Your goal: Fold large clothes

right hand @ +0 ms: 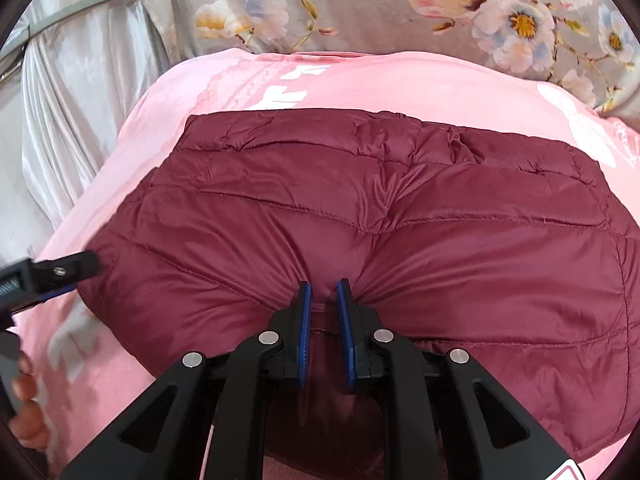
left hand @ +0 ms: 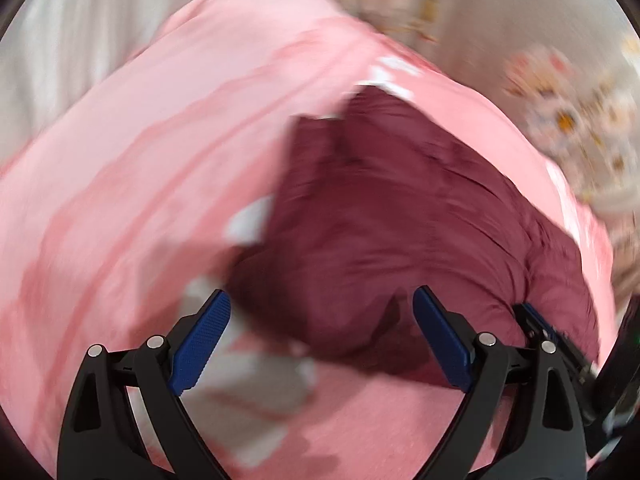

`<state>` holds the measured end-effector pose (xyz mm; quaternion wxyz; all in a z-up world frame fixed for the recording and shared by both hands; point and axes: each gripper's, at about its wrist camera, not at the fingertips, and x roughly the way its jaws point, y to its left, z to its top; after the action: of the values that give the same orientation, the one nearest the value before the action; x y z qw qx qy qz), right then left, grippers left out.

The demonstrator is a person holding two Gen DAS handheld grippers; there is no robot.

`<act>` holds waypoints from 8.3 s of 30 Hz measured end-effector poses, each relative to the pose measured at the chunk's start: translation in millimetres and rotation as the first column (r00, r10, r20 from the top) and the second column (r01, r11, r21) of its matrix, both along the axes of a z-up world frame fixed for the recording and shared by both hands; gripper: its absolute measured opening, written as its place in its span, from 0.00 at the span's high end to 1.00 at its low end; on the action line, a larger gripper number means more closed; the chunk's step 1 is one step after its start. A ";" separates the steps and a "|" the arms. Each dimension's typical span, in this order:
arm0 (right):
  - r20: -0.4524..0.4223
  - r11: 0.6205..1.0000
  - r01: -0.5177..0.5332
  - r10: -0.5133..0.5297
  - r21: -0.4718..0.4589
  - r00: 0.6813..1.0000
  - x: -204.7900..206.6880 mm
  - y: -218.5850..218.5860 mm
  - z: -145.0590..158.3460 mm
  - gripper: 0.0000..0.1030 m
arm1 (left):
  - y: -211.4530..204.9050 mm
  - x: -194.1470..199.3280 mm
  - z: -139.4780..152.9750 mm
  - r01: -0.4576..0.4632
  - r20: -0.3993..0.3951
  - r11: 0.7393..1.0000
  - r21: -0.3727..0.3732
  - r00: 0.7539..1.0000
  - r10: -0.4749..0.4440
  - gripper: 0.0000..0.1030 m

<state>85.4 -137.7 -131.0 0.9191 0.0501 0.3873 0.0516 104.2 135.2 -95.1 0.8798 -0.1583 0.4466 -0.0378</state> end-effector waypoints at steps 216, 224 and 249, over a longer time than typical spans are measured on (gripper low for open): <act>-0.239 0.788 0.429 -0.357 0.442 0.903 -112.1 -298.1 15.3 0.49 | -310.2 -9.2 -0.9 0.555 -0.060 0.776 0.300 0.823 -0.565 0.11; -0.117 0.846 0.331 -0.311 0.418 0.943 -141.0 -255.4 59.8 0.93 | -283.7 -13.3 -6.8 0.507 -0.084 0.789 0.346 0.855 -0.513 0.10; -0.229 0.728 0.490 -0.435 0.480 0.871 -97.1 -293.4 28.5 0.34 | -310.3 34.2 5.5 0.507 -0.140 0.859 0.071 0.858 -0.495 0.07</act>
<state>-11.7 -431.0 -102.4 0.8327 0.3959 0.3793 -0.0783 138.4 -175.1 -89.6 0.8190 0.0081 0.5244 -0.2326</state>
